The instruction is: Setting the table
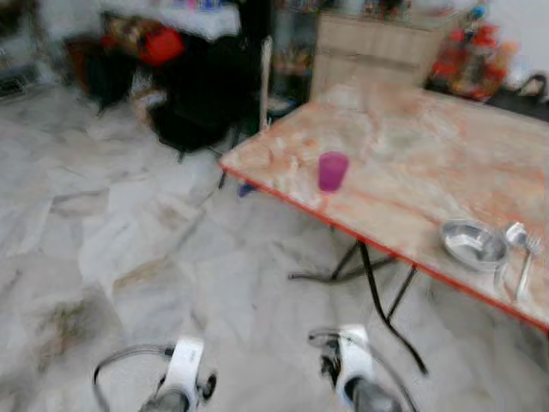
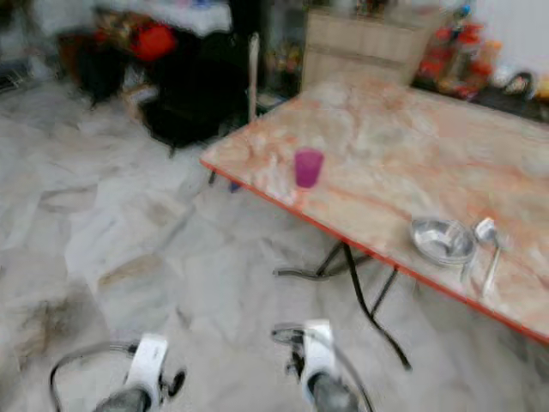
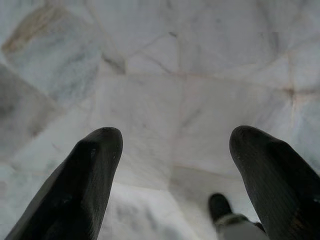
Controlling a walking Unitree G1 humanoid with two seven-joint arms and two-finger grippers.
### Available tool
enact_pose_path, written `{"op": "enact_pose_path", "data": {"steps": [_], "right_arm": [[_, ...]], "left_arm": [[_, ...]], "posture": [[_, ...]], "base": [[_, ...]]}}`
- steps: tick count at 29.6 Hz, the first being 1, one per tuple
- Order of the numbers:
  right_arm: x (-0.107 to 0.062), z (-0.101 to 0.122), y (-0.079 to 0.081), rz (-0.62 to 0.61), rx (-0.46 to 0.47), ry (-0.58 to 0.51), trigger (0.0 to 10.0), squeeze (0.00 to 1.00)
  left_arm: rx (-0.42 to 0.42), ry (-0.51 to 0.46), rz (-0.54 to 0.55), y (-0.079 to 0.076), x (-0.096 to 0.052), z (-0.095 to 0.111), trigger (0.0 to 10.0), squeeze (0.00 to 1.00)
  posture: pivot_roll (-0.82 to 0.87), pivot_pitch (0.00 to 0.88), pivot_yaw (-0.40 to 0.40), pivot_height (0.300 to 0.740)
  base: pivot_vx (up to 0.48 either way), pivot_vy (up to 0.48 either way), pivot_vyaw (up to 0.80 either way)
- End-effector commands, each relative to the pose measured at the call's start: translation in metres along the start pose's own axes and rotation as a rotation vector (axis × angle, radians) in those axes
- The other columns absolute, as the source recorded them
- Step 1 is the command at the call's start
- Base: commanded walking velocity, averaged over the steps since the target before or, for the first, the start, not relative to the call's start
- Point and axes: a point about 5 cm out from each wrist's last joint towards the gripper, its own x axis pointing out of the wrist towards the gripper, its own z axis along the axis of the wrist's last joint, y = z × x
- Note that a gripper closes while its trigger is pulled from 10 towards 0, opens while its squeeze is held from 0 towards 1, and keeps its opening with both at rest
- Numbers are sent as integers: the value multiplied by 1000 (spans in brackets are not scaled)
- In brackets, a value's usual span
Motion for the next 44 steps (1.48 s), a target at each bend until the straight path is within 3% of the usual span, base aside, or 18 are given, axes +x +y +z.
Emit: {"op": "enact_pose_path", "data": {"steps": [1,23,33,44], "right_arm": [[-2,1,-12,-36,-6,0,10000,0],[-1,4,-11,-37,-3,-13,10000,0],[0,17,-11,-40,-12,-88,10000,0],[-8,22,-29,-111,-86,-223,10000,0]], "left_arm": [[4,-26,-23,-9,4,10,10000,0],[18,-43,-23,-8,4,12,10000,0],[12,-123,7,-4,5,26,10000,0],[-26,-172,66,5,2,27,10000,0]], "posture": [[102,0,23,740],[106,0,26,740],[98,0,27,740],[77,0,42,740]], "base": [[0,0,-706],[0,0,-704],[0,0,0],[0,0,0]]}}
